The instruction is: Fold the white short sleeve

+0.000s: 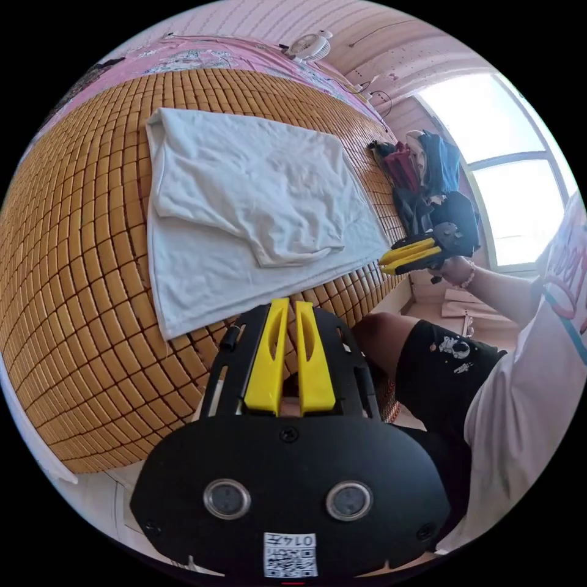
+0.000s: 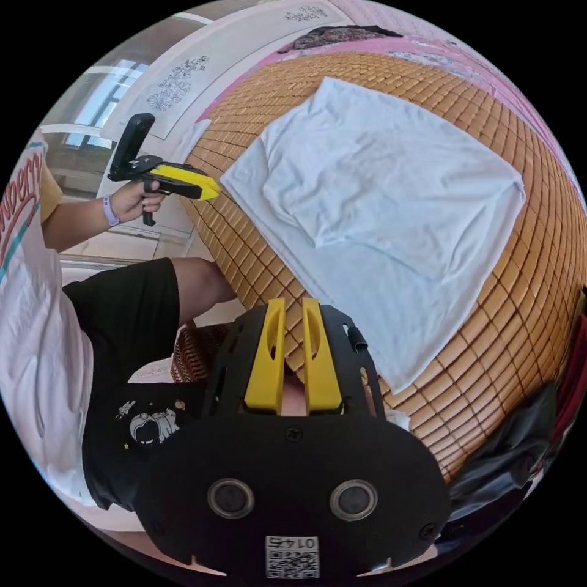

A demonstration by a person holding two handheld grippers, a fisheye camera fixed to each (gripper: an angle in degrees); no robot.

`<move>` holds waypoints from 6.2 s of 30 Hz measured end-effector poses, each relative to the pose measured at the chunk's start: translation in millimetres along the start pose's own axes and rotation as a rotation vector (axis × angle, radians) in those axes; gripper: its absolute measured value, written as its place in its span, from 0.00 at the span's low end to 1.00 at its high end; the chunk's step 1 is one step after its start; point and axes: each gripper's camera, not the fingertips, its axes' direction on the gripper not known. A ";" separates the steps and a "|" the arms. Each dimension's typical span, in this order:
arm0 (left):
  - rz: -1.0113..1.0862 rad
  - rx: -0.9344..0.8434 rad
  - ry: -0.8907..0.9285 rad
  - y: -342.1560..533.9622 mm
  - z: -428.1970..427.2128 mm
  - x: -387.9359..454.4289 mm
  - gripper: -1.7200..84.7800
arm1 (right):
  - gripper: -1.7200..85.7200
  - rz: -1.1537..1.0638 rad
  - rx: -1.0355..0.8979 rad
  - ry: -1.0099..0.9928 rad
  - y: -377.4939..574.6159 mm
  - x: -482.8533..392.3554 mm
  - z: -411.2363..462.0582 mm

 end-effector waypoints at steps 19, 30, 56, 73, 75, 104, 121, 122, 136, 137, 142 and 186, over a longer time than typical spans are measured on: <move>0.008 0.151 -0.095 -96.6 4.1 63.3 0.06 | 0.06 0.437 0.232 0.216 -57.1 28.9 -2.5; 0.263 0.083 -0.283 -91.9 61.5 180.8 0.01 | 0.02 -0.055 0.184 0.368 -259.5 -22.1 8.5; 0.413 0.304 -0.014 -56.5 14.3 259.5 0.11 | 0.02 0.256 0.211 0.245 -109.8 120.9 -107.1; 0.611 0.193 -0.037 -108.6 77.9 374.8 0.30 | 0.02 0.697 0.254 -0.093 144.5 191.1 -128.1; 0.627 0.178 -0.080 -116.7 83.9 384.8 0.33 | 0.02 0.673 0.383 -0.232 153.8 197.3 -157.8; 0.625 0.281 -0.258 -102.0 31.3 391.8 0.01 | 0.14 0.729 0.773 -0.282 124.0 358.3 -171.6; 0.545 0.582 -0.042 -79.5 -80.9 369.3 0.01 | 0.02 0.701 0.956 -0.027 118.7 315.2 -226.0; 0.501 0.606 -0.049 -73.4 -92.8 356.4 0.01 | 0.02 0.654 0.950 -0.012 101.2 300.5 -231.5; -0.298 0.349 -0.192 21.2 -130.2 107.9 0.11 | 0.14 0.112 0.446 0.143 -266.7 159.8 -15.3; -0.316 0.351 -0.179 25.7 -135.6 99.2 0.11 | 0.15 0.085 0.422 0.182 -282.1 154.5 -3.0; -0.306 0.418 -0.211 30.9 -155.7 84.9 0.13 | 0.20 -0.022 0.241 0.311 -349.8 136.7 70.6; -1.033 0.776 -0.694 451.5 -568.0 -230.9 0.09 | 0.12 -0.743 0.037 0.036 -929.7 -578.4 274.6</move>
